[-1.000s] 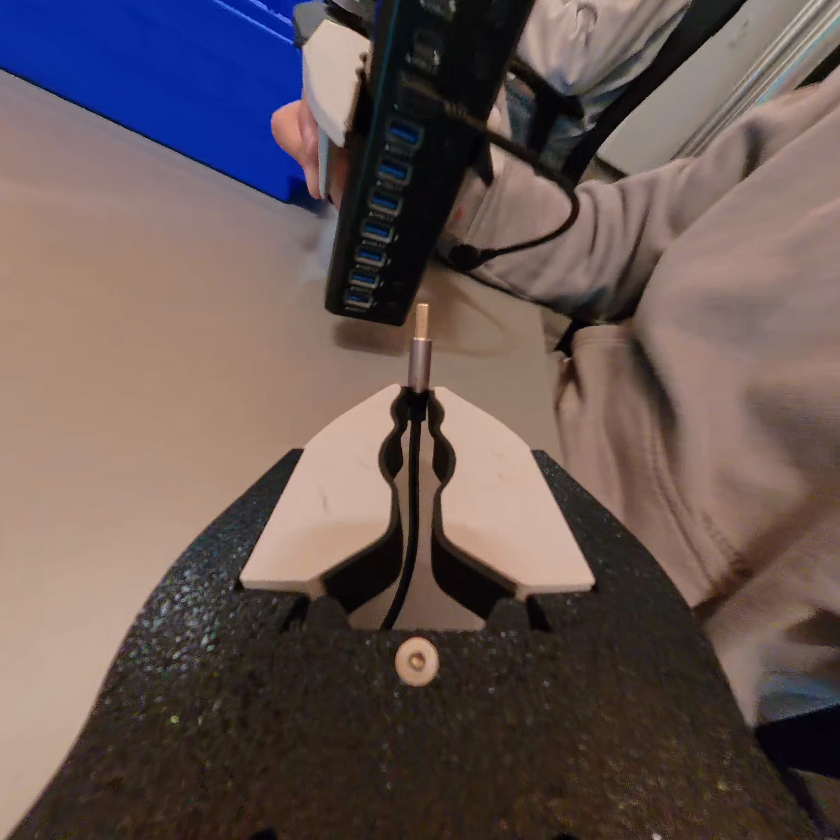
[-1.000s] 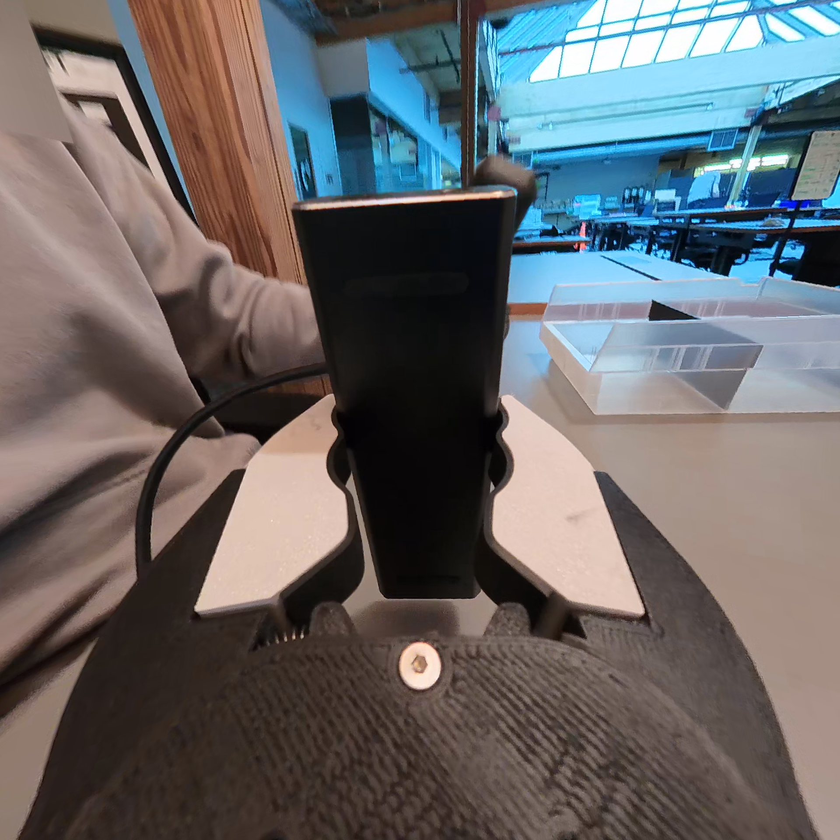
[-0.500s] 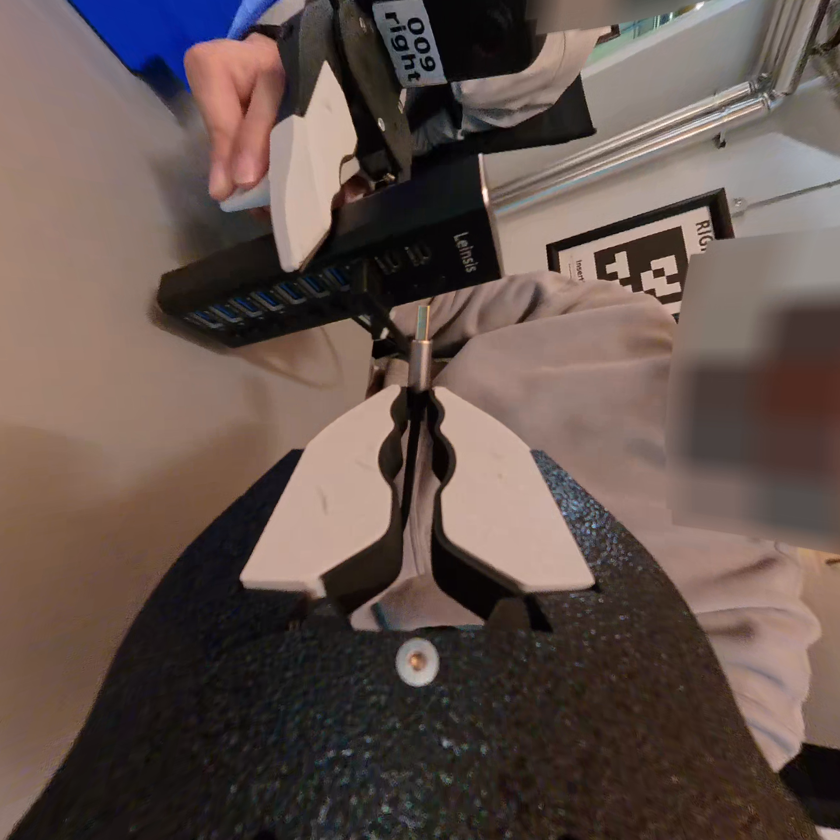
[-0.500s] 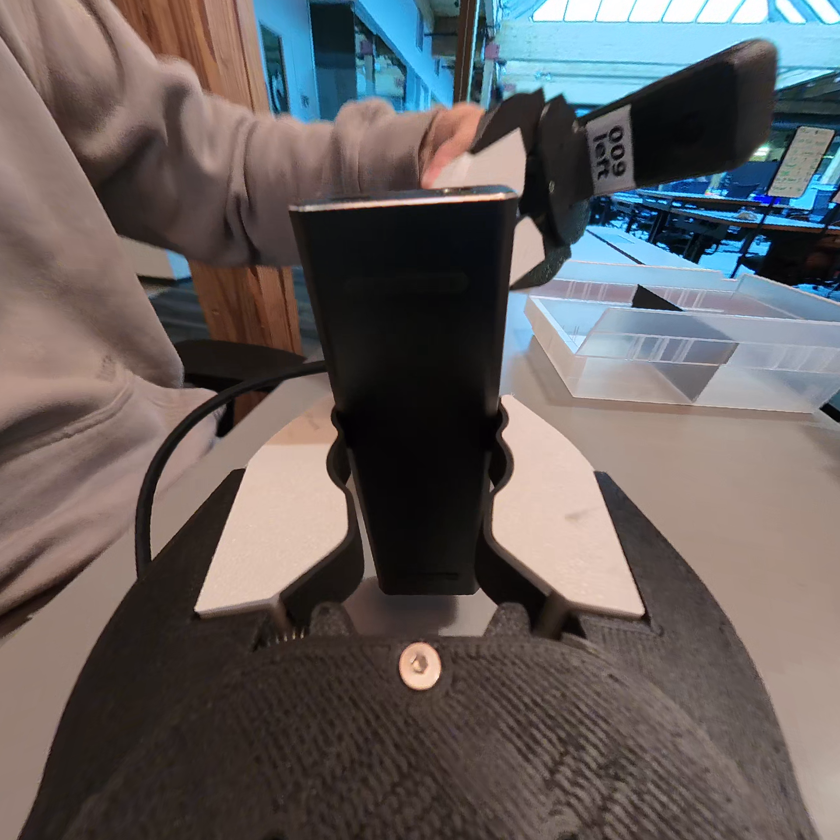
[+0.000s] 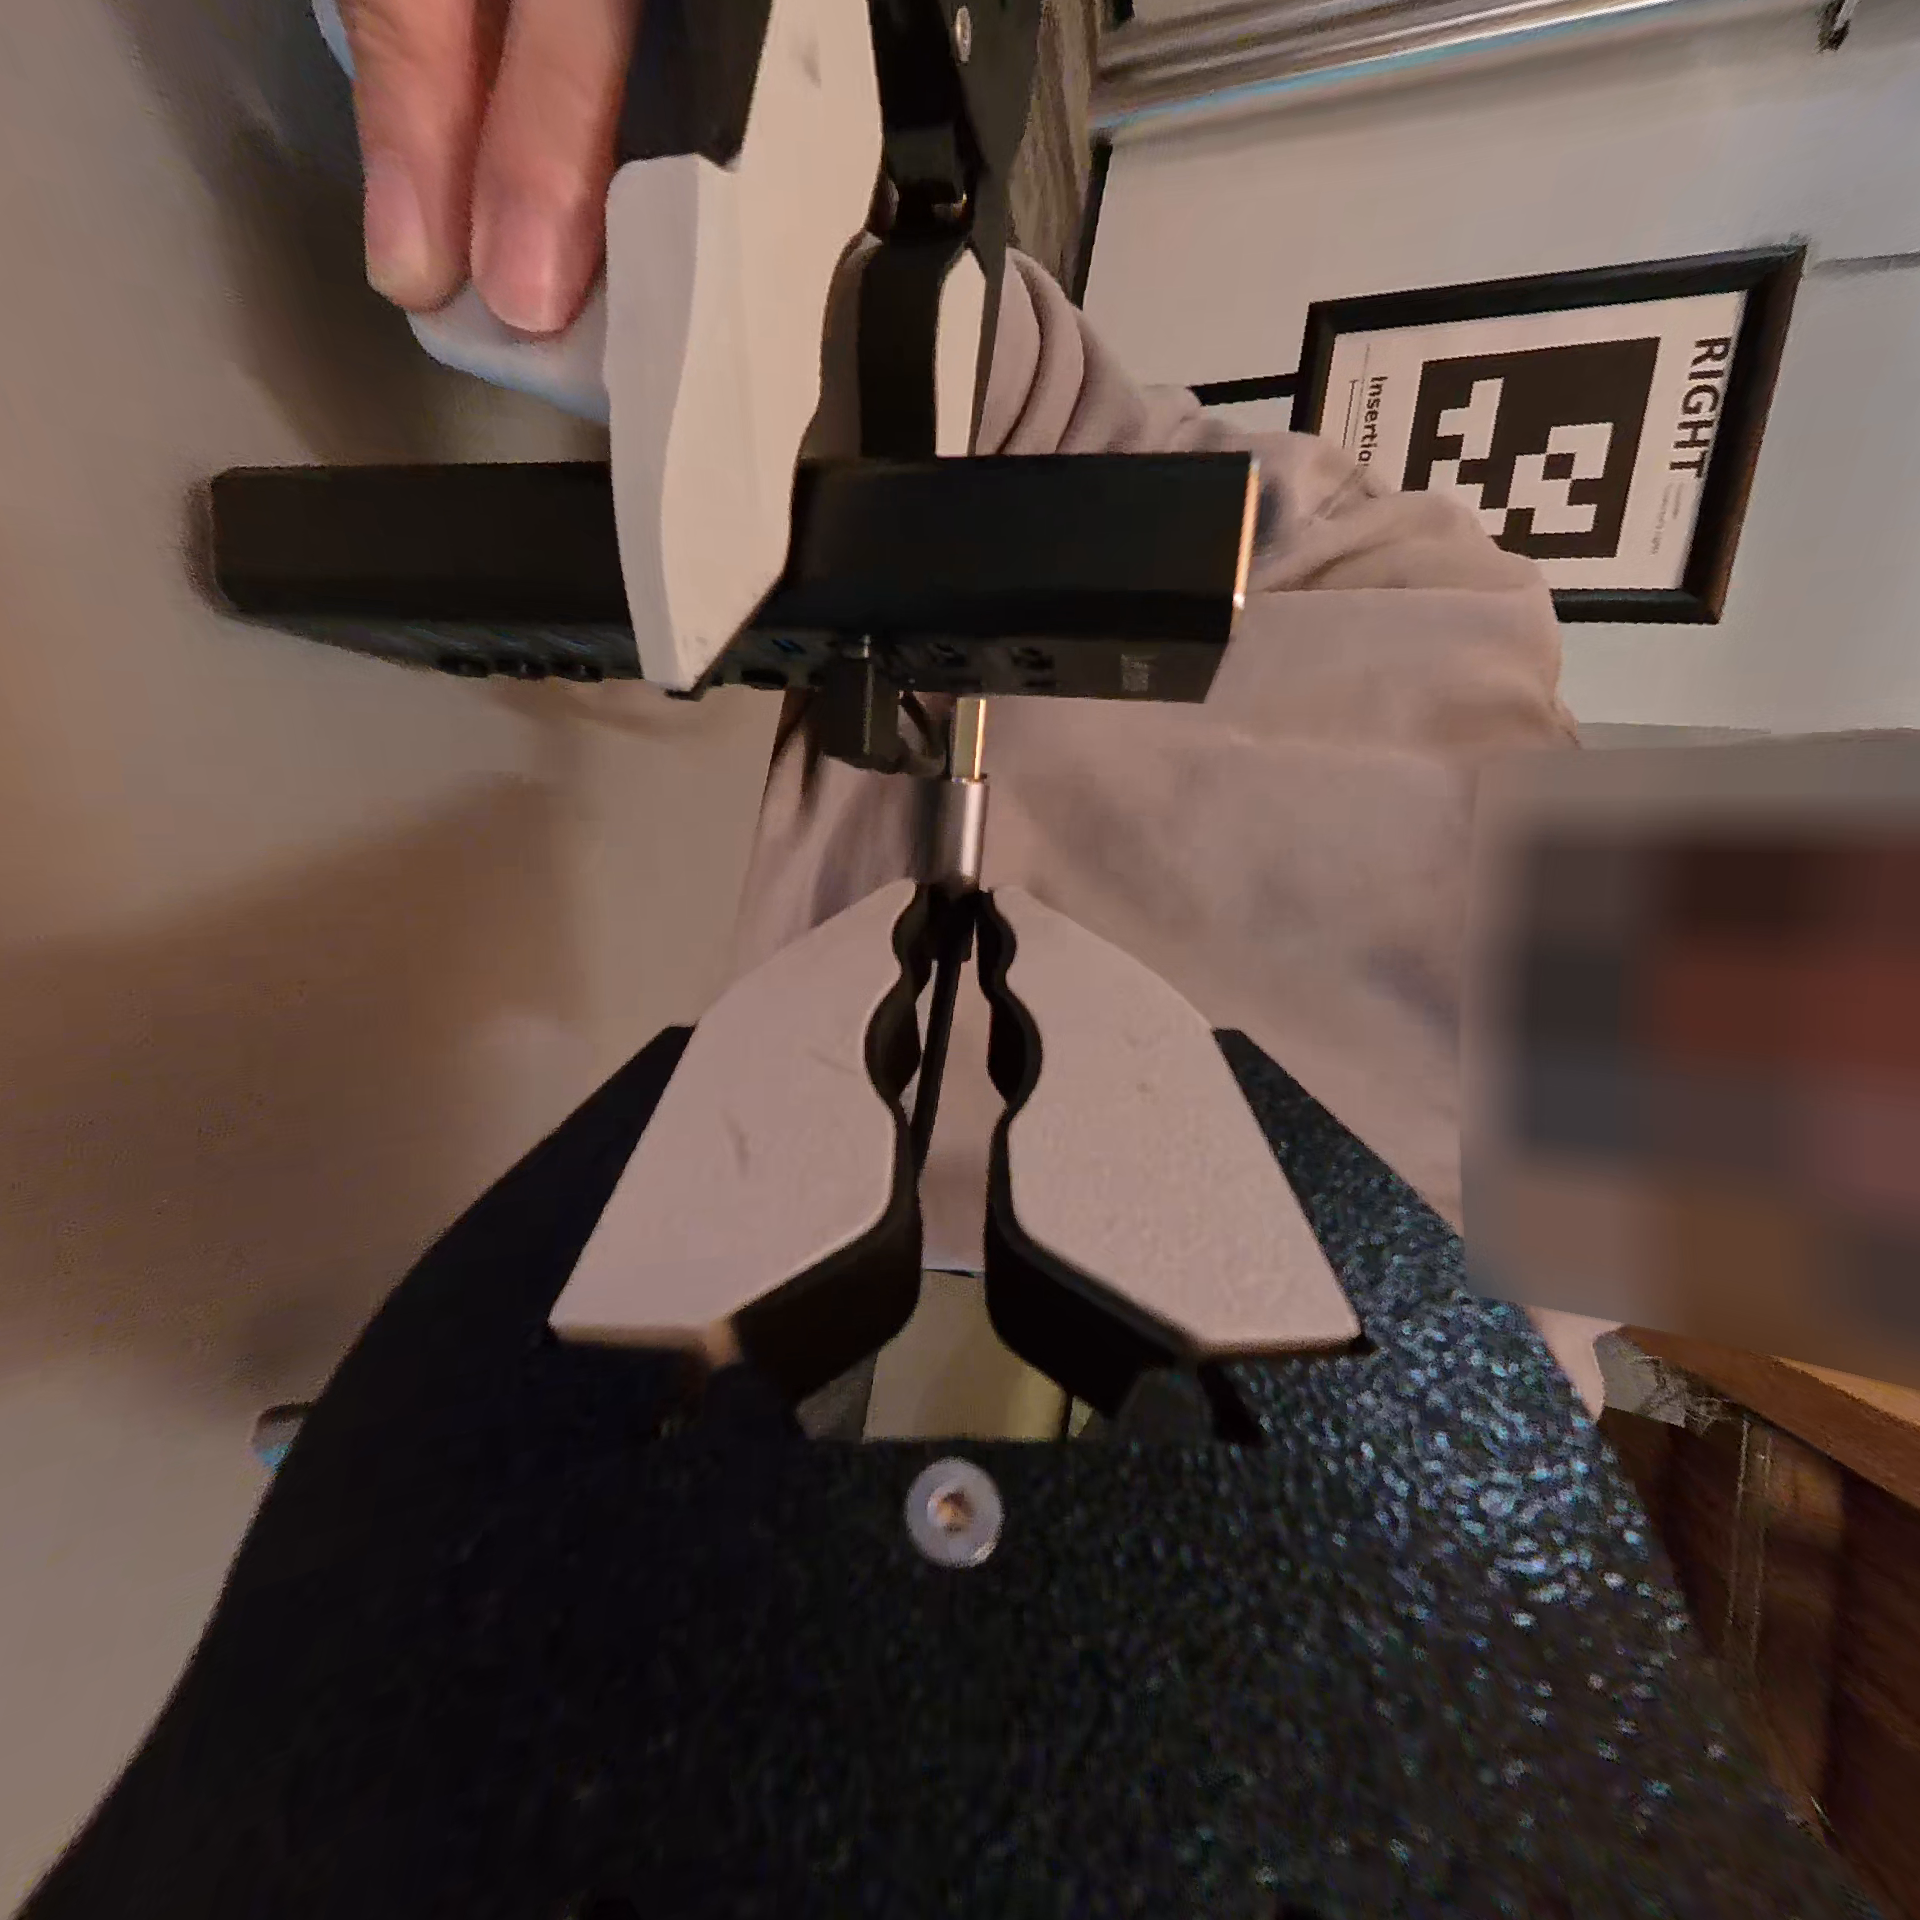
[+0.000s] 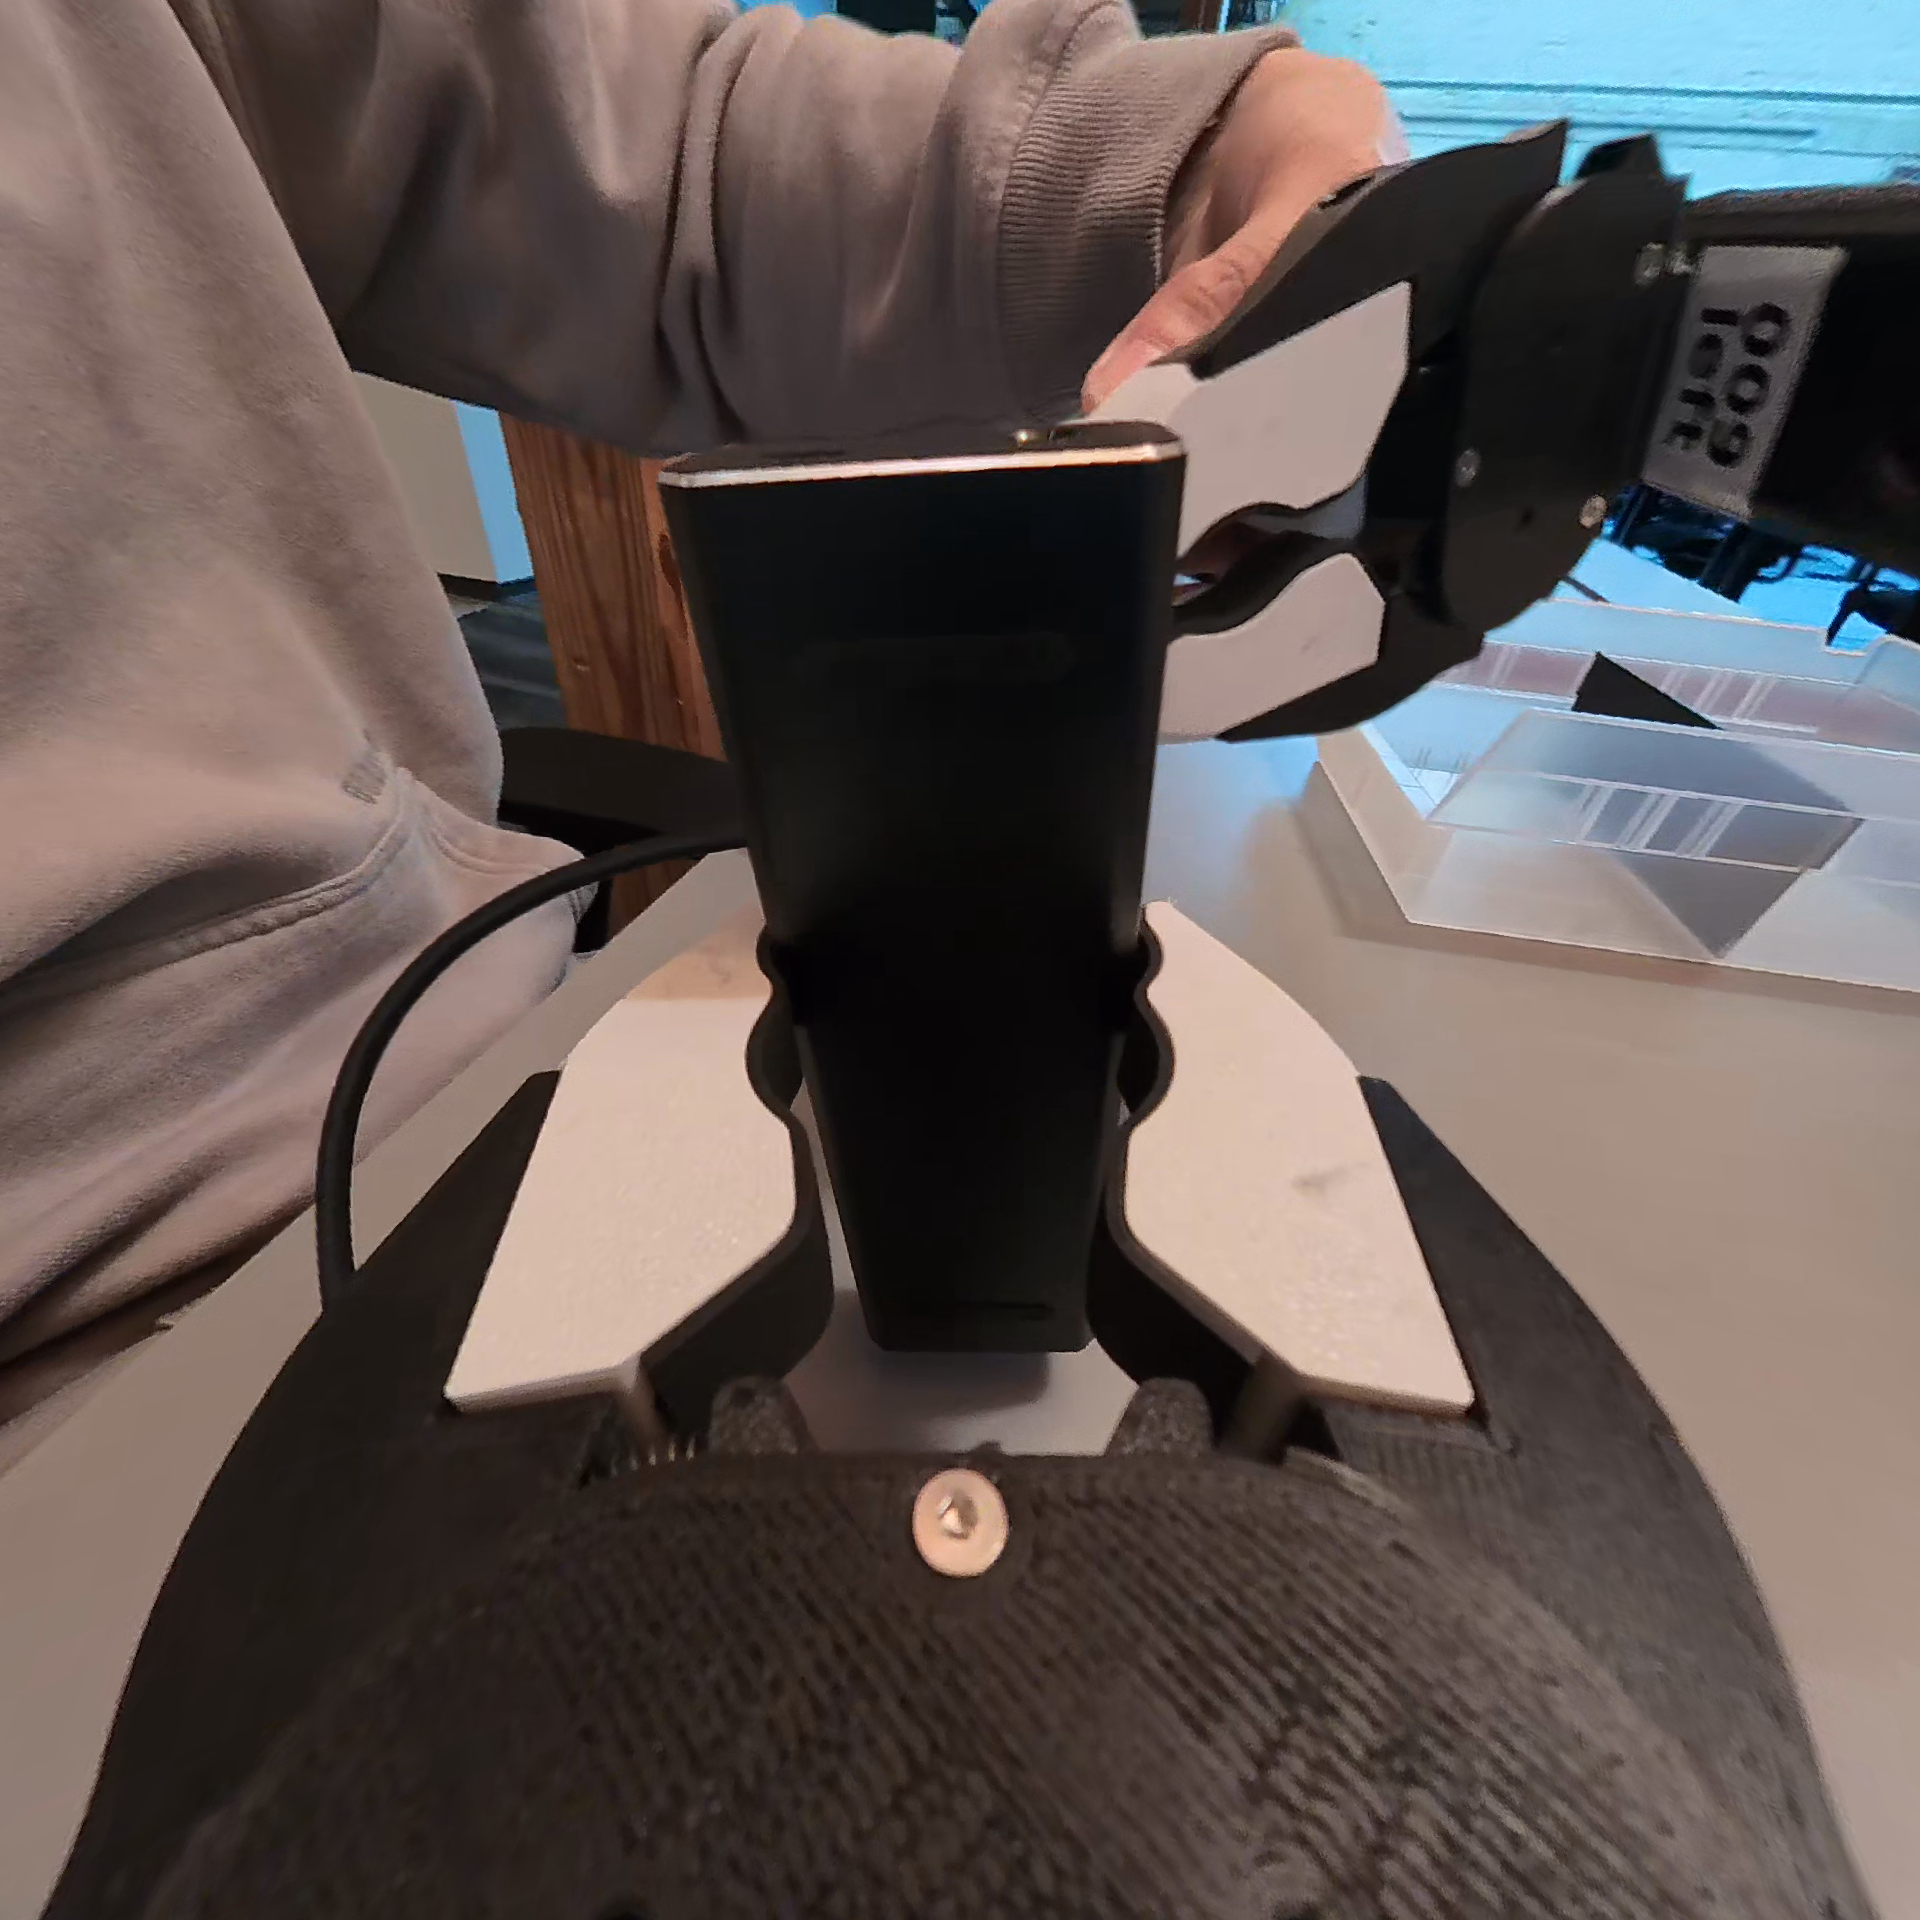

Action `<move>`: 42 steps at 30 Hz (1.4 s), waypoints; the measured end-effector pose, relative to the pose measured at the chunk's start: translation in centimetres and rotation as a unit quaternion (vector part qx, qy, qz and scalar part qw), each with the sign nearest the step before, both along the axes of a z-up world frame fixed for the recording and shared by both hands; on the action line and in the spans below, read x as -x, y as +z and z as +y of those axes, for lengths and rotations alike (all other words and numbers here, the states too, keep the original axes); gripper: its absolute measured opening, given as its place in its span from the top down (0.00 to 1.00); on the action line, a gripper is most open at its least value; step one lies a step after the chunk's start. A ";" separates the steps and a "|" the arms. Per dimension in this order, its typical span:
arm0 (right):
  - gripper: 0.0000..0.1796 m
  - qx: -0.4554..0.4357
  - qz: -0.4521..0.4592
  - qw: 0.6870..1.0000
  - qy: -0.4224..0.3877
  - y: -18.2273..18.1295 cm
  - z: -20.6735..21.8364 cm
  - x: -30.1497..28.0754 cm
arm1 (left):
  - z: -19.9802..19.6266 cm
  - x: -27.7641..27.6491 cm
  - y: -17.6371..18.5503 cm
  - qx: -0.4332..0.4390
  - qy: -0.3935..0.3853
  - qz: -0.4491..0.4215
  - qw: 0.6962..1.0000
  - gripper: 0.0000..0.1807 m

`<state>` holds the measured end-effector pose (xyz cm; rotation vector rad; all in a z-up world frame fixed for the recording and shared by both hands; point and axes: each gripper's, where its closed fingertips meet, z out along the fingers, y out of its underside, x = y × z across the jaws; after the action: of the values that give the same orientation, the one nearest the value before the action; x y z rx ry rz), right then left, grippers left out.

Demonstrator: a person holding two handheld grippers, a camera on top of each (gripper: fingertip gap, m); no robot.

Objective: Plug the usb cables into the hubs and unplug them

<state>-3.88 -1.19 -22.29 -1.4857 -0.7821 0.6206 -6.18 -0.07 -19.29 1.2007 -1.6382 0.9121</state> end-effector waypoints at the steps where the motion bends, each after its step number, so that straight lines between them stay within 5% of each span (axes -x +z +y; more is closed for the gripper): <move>1: 0.66 0.000 -0.002 1.000 0.003 0.0 -0.1 0.1 | -0.1 -0.1 0.0 0.004 0.000 0.004 1.000 0.96; 12: 0.66 0.002 -0.038 0.999 -0.016 0.1 0.0 0.1 | -0.1 -0.6 -0.1 -0.009 -0.014 0.028 0.999 0.96; 21: 0.66 -0.100 0.115 0.988 0.003 5.5 -2.0 -2.0 | 0.8 -1.2 2.3 0.014 0.020 -0.024 0.999 0.96; 28: 0.66 -0.097 0.078 0.992 0.000 4.7 -1.6 -1.2 | -1.1 -0.8 0.8 0.001 -0.017 0.013 1.000 0.96; 37: 0.66 -0.085 0.128 0.987 -0.036 5.5 -1.1 -3.0 | 4.5 0.4 -8.7 -0.186 -0.020 0.029 0.982 0.96; 42: 0.66 -0.043 0.096 0.992 -0.070 3.6 0.3 -3.3 | 6.9 -1.9 -11.8 -0.252 -0.025 -0.125 0.959 0.88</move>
<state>-0.62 -0.90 -18.71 -1.3667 -0.5434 0.6059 -4.29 6.80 -31.11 1.4127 -2.1824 0.6488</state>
